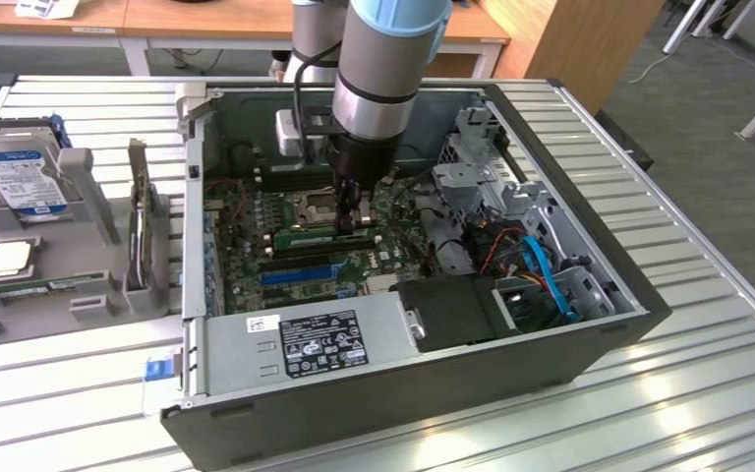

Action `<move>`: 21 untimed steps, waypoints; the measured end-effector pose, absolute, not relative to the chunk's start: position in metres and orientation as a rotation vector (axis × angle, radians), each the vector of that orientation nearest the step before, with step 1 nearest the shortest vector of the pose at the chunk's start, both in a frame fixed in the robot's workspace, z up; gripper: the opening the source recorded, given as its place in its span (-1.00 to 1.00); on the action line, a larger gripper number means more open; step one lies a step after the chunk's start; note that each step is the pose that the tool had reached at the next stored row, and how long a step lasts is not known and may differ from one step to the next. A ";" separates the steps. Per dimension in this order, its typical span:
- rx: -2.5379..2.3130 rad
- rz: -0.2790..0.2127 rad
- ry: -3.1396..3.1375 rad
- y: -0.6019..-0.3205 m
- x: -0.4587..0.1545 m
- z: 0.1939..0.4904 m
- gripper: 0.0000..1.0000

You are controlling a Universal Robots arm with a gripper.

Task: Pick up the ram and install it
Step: 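Insert the ram into the slot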

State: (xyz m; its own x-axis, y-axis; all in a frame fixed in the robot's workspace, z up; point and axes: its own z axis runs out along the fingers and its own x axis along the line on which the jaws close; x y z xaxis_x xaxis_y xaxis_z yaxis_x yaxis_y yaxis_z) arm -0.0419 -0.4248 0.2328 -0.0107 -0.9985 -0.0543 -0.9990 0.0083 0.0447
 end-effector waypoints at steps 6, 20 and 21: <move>-2.205 0.110 2.226 -0.425 -0.042 0.232 -0.77; -2.210 0.109 2.221 -0.425 -0.042 0.231 -0.77; -2.209 0.110 2.221 -0.425 -0.042 0.231 -0.77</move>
